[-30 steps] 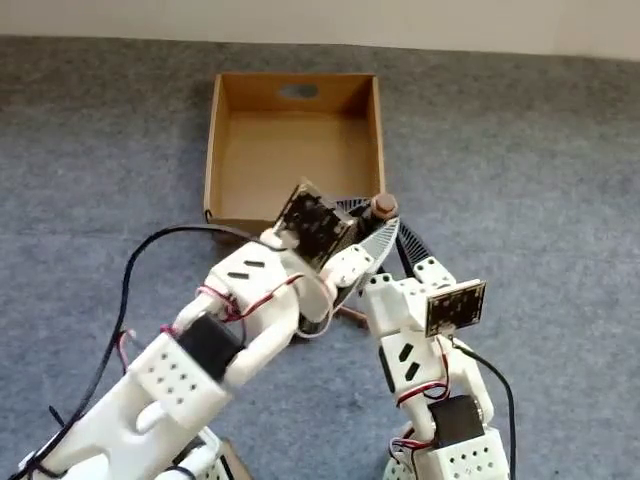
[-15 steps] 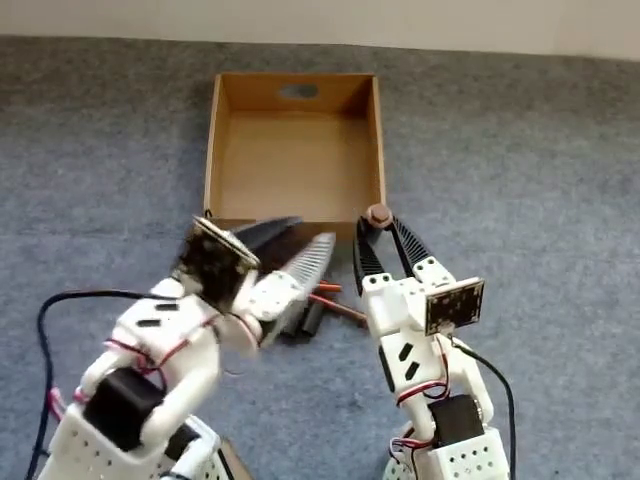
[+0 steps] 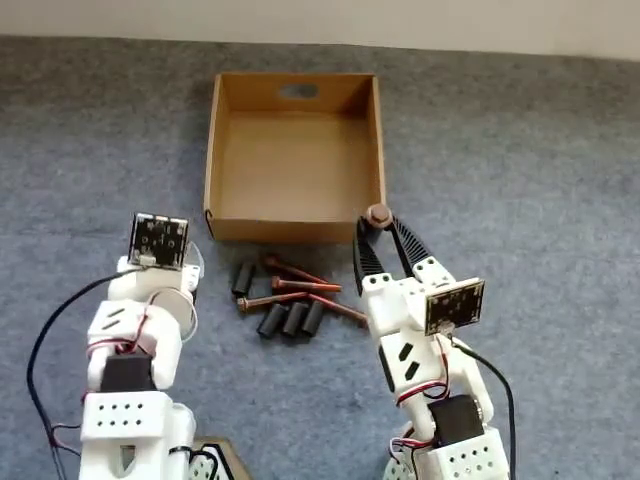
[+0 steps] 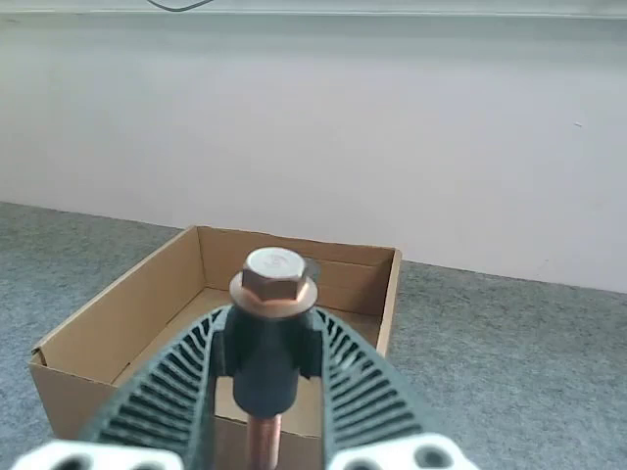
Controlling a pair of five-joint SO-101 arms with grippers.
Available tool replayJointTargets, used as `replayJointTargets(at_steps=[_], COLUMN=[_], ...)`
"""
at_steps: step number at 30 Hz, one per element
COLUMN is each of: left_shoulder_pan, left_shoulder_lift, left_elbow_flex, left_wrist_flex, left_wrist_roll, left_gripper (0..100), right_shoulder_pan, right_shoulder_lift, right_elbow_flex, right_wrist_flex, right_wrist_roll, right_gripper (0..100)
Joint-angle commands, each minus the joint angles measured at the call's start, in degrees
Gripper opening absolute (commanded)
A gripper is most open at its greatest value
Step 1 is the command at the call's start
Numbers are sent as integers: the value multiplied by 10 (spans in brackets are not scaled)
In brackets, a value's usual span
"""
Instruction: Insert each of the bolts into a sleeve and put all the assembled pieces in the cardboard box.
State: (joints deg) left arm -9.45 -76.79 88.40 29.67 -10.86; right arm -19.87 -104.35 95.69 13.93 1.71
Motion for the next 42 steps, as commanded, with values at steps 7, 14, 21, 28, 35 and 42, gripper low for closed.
replayJointTargets(at_steps=[7,14,21,28,35,42], left_shoulder_pan=[-5,-6,-6,-8,-27,-56], left_shoulder_lift=[-3,0,2,2,3,3], left_elbow_flex=[63,64,59,58,22,18], left_wrist_flex=[-99,-96,-95,-94,-25,-21], left_wrist_roll=[13,11,11,11,36,51], left_gripper=[136,136,136,136,136,136], right_shoulder_pan=[15,15,15,15,17,17], right_shoulder_lift=[-1,0,117,404,673,857], right_elbow_flex=[7,-182,-320,-497,-617,-727], right_wrist_flex=[10,129,149,167,167,170], right_wrist_roll=[-2,-1,0,-4,-4,-4], right_gripper=[5,6,6,6,6,6])
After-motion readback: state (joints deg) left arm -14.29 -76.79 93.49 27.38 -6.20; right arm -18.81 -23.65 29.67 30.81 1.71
